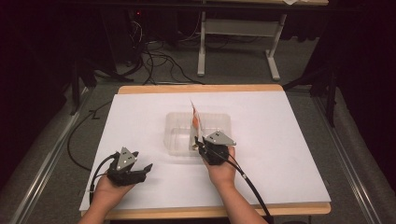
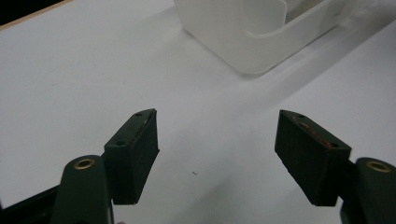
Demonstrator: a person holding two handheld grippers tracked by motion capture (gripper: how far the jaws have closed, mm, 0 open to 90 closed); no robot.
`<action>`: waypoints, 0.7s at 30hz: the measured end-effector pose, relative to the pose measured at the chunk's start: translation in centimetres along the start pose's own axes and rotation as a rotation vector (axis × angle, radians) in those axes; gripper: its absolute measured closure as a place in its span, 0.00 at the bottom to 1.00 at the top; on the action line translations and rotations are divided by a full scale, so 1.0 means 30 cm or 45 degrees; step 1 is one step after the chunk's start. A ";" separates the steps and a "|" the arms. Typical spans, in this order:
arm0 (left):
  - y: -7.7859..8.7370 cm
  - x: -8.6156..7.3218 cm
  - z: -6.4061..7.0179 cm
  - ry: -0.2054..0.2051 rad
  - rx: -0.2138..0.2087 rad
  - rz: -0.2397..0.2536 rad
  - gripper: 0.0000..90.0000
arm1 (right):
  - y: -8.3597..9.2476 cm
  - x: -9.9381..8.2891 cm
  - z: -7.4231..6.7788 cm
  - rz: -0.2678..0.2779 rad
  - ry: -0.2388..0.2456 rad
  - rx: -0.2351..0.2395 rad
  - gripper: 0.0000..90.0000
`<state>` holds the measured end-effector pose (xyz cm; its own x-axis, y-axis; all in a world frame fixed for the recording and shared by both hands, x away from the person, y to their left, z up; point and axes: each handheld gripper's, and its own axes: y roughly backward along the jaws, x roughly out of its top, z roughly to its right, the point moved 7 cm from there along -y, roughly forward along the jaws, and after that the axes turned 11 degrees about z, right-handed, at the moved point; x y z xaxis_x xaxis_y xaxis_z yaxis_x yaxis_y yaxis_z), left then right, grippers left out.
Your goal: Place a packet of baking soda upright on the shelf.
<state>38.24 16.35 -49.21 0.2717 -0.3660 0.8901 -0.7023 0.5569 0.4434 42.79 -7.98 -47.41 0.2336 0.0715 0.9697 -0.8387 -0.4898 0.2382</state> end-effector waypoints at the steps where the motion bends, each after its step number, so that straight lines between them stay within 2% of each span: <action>1: -0.001 0.000 0.000 -0.001 -0.001 -0.001 0.34 | 0.000 0.009 0.001 0.003 0.006 0.003 0.89; 7: 0.000 -0.001 -0.001 0.001 0.000 -0.002 0.34 | 0.002 0.051 -0.005 0.023 0.017 0.011 0.80; 11: 0.002 -0.001 -0.002 0.007 0.002 0.002 0.34 | 0.001 0.079 -0.013 0.043 0.027 0.014 0.64; 12: 0.002 -0.001 -0.002 0.007 0.002 0.002 0.34 | 0.001 0.079 -0.013 0.043 0.027 0.014 0.64; 13: 0.003 -0.001 -0.003 0.008 0.002 0.003 0.34 | 0.001 0.097 -0.017 0.062 0.039 0.013 0.55; 14: 0.003 -0.001 -0.003 0.008 0.002 0.003 0.34 | 0.001 0.097 -0.017 0.062 0.039 0.013 0.55; 15: 0.004 -0.002 -0.004 0.006 0.000 0.000 0.34 | 0.001 0.114 -0.024 0.079 0.054 0.019 0.46; 16: 0.004 -0.002 -0.004 0.006 0.000 0.000 0.34 | 0.001 0.114 -0.024 0.079 0.054 0.019 0.46; 17: 0.005 -0.002 -0.005 0.009 0.000 0.001 0.34 | 0.003 0.133 -0.028 0.095 0.092 0.015 0.41; 21: 0.006 -0.001 -0.005 0.009 0.002 0.002 0.34 | 0.012 0.159 -0.040 0.109 0.103 0.021 0.37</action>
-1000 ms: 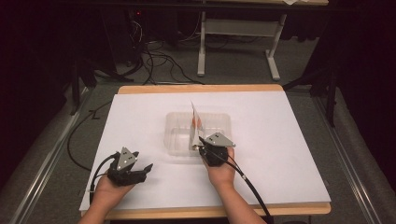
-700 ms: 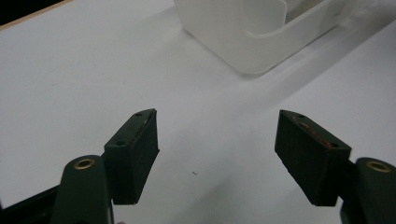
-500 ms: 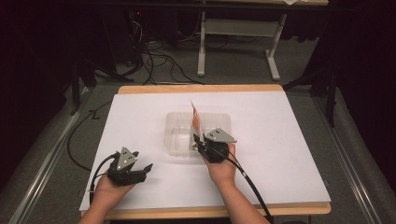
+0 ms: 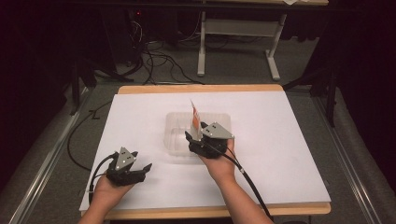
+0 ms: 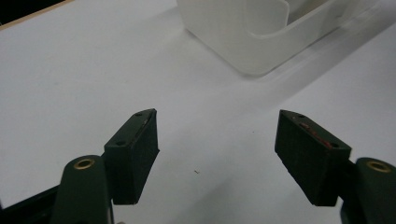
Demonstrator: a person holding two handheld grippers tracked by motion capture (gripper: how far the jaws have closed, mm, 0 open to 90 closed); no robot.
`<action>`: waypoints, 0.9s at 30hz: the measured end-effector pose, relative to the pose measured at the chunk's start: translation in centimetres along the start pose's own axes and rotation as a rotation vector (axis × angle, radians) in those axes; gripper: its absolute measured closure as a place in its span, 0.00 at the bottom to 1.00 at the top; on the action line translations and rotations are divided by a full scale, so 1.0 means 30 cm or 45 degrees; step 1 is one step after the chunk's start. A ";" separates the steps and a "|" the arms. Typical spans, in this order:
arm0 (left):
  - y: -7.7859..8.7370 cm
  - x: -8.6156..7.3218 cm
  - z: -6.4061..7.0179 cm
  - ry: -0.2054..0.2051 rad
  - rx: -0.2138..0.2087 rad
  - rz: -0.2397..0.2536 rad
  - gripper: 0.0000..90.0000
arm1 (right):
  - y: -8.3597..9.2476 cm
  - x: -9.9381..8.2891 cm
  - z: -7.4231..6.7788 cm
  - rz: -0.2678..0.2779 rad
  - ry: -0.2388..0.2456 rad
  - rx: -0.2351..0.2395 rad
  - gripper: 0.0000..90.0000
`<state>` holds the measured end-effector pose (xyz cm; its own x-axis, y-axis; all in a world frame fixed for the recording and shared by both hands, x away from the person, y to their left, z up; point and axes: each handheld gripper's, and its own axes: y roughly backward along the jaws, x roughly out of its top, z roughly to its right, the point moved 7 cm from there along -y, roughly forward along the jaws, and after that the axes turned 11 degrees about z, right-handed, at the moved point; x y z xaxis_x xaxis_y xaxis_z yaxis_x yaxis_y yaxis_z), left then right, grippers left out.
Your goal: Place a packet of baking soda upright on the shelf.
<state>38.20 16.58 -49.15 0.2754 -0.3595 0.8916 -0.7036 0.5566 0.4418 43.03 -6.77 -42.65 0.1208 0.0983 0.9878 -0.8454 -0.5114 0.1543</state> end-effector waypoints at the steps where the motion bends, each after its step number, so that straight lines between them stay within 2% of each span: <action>1: 0.000 0.000 0.001 0.000 0.001 -0.001 0.34 | 0.004 0.004 0.000 -0.003 0.003 0.000 0.37; 10: 0.000 -0.002 0.000 0.007 0.003 0.002 0.34 | 0.025 0.007 0.003 -0.024 0.006 0.012 0.35; 19: 0.000 -0.003 -0.004 0.012 0.011 -0.003 0.34 | 0.113 -0.021 0.013 -0.035 0.002 0.047 0.35; 20: 0.000 -0.003 -0.005 0.016 0.013 0.000 0.34 | 0.144 -0.029 0.026 -0.043 -0.004 0.044 0.36; 25: 0.003 -0.003 -0.009 0.023 0.020 0.008 0.34 | 0.194 -0.038 0.060 -0.047 0.005 0.033 0.36; 27: 0.006 -0.002 -0.012 0.029 0.023 0.012 0.34 | 0.238 -0.044 0.096 -0.054 0.002 0.012 0.36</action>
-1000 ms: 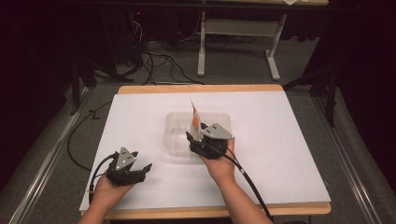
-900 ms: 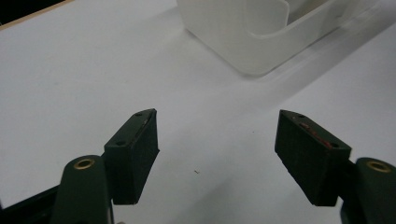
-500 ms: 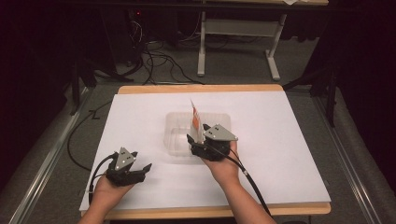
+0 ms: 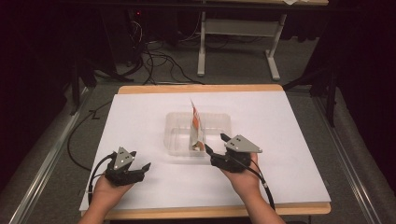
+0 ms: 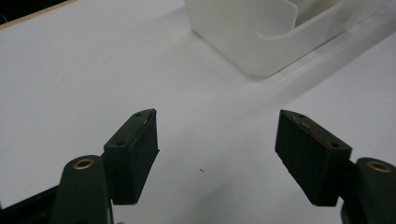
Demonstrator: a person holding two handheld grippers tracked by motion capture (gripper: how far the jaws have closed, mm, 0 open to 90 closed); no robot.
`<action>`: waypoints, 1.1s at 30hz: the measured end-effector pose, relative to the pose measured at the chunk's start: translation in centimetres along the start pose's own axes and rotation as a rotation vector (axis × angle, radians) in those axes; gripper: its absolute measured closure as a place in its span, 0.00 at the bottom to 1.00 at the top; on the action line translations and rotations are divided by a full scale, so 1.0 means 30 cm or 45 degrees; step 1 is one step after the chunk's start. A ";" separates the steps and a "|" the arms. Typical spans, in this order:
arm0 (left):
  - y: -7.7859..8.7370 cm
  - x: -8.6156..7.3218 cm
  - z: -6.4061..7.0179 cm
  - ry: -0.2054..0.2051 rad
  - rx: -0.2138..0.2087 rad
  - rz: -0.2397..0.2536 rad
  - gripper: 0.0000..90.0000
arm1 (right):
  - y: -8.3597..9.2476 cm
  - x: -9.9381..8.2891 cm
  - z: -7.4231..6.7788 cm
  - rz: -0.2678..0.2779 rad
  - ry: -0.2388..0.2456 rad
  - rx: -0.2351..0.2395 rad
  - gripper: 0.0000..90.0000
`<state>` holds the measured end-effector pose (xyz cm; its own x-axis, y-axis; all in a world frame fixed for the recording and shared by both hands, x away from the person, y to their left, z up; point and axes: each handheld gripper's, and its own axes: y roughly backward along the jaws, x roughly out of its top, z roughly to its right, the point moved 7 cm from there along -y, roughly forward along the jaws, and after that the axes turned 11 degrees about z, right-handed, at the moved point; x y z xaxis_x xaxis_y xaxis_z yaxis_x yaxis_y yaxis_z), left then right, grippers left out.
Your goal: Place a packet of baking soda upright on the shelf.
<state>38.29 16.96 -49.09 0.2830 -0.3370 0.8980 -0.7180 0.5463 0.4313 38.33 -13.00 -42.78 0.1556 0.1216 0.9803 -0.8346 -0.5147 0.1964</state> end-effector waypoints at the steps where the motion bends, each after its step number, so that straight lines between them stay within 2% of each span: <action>1: 0.001 0.000 -0.001 0.002 0.002 0.003 0.34 | 0.014 -0.003 0.016 0.001 0.012 -0.008 0.36; 5: 0.003 -0.002 -0.006 0.010 0.004 0.000 0.34 | 0.073 -0.026 0.094 -0.024 0.015 -0.066 0.36; 6: 0.003 -0.002 -0.006 0.010 0.004 0.000 0.34 | 0.073 -0.026 0.094 -0.024 0.015 -0.066 0.36; 7: 0.003 -0.002 -0.007 0.011 0.005 0.001 0.34 | 0.095 -0.035 0.130 -0.025 0.009 -0.092 0.36; 8: 0.003 -0.002 -0.007 0.012 0.006 0.001 0.34 | 0.095 -0.035 0.130 -0.025 0.009 -0.092 0.36; 9: 0.003 -0.002 -0.006 0.013 0.005 0.005 0.34 | 0.110 -0.042 0.152 -0.032 0.003 -0.110 0.37; 11: 0.003 -0.003 -0.006 0.012 0.008 0.005 0.34 | 0.156 -0.061 0.227 -0.041 -0.008 -0.160 0.37; 17: -0.002 -0.008 0.001 0.017 0.006 -0.005 0.34 | 0.249 -0.105 0.365 -0.066 -0.050 -0.273 0.37; 18: -0.002 -0.008 0.001 0.017 0.006 -0.005 0.33 | 0.249 -0.105 0.365 -0.066 -0.050 -0.273 0.37; 19: -0.005 -0.008 0.003 0.028 0.005 -0.005 0.33 | 0.286 -0.121 0.405 -0.070 -0.067 -0.306 0.37; 20: -0.005 -0.008 0.003 0.028 0.005 -0.005 0.33 | 0.286 -0.121 0.405 -0.070 -0.067 -0.306 0.37; 23: -0.013 -0.013 0.010 0.015 0.005 -0.027 0.33 | 0.353 -0.165 0.452 -0.081 -0.104 -0.350 0.37; 24: -0.013 -0.013 0.010 0.015 0.005 -0.027 0.33 | 0.353 -0.165 0.452 -0.081 -0.104 -0.350 0.37; 25: -0.016 -0.014 0.013 0.013 0.004 -0.027 0.33 | 0.369 -0.184 0.455 -0.090 -0.124 -0.346 0.38; 26: -0.018 -0.012 0.019 0.008 -0.001 -0.030 0.33 | 0.382 -0.205 0.451 -0.104 -0.172 -0.334 0.38; 27: -0.019 -0.012 0.024 0.008 -0.001 -0.031 0.33 | 0.384 -0.205 0.447 -0.107 -0.175 -0.333 0.36; 30: -0.020 -0.011 0.032 -0.004 -0.008 -0.035 0.33 | 0.379 -0.201 0.440 -0.104 -0.143 -0.332 0.35; 31: -0.023 -0.012 0.039 -0.010 -0.015 -0.037 0.33 | 0.367 -0.205 0.431 -0.118 -0.120 -0.311 0.35; 33: -0.025 -0.014 0.041 -0.012 -0.019 -0.042 0.33 | 0.361 -0.208 0.424 -0.128 -0.115 -0.297 0.34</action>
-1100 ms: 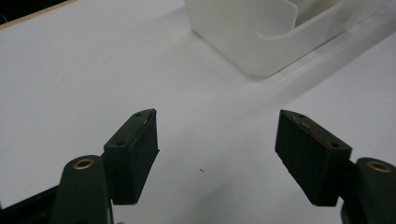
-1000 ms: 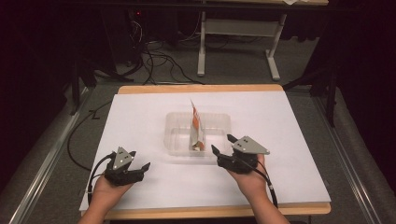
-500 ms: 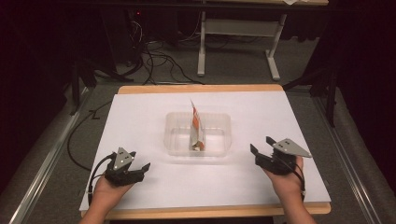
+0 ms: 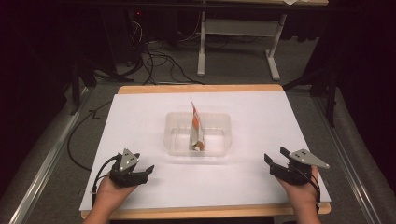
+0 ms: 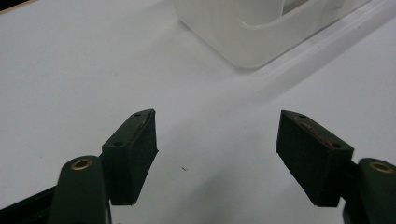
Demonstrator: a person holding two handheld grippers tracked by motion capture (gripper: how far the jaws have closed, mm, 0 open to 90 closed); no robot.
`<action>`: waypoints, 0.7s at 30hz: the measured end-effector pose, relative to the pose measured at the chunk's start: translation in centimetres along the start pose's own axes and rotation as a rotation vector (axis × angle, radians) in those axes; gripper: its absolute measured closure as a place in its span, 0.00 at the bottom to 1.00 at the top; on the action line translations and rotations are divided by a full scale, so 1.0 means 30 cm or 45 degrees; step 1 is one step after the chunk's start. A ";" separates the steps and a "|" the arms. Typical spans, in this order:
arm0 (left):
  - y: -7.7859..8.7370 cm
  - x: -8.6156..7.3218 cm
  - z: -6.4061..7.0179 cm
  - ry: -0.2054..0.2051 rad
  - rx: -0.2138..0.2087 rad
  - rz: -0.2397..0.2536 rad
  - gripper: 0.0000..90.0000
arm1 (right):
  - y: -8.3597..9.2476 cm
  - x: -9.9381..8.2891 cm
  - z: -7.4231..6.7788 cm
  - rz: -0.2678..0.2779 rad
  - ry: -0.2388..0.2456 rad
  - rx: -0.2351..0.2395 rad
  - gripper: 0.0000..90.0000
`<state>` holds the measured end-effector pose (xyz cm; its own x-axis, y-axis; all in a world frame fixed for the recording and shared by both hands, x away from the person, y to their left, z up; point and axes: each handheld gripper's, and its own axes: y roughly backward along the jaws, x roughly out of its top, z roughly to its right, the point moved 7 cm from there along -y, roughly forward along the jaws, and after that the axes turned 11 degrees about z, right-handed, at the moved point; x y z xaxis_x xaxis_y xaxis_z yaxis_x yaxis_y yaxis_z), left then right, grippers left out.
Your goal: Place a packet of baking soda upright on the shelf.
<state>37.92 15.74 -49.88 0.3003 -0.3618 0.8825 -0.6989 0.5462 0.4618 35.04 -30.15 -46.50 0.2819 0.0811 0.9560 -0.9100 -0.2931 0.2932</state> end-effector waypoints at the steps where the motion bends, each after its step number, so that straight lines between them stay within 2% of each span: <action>1: -0.002 -0.001 -0.001 -0.002 -0.002 -0.003 0.33 | -0.008 -0.004 -0.006 -0.011 0.018 0.012 0.34; 5: -0.004 -0.001 -0.006 0.011 -0.005 -0.004 0.33 | -0.011 -0.006 0.002 -0.012 0.016 0.010 0.34; 14: 0.005 0.006 -0.008 0.022 -0.012 0.014 0.33 | -0.005 -0.017 0.041 -0.022 -0.044 -0.019 0.33; 21: 0.003 0.006 -0.008 0.026 -0.011 0.013 0.33 | -0.008 -0.016 0.033 -0.026 -0.018 -0.021 0.33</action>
<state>38.06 15.90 -49.67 0.3067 -0.3406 0.8888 -0.6961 0.5566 0.4535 35.43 -31.07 -47.03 0.3048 0.0733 0.9496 -0.9089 -0.2755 0.3130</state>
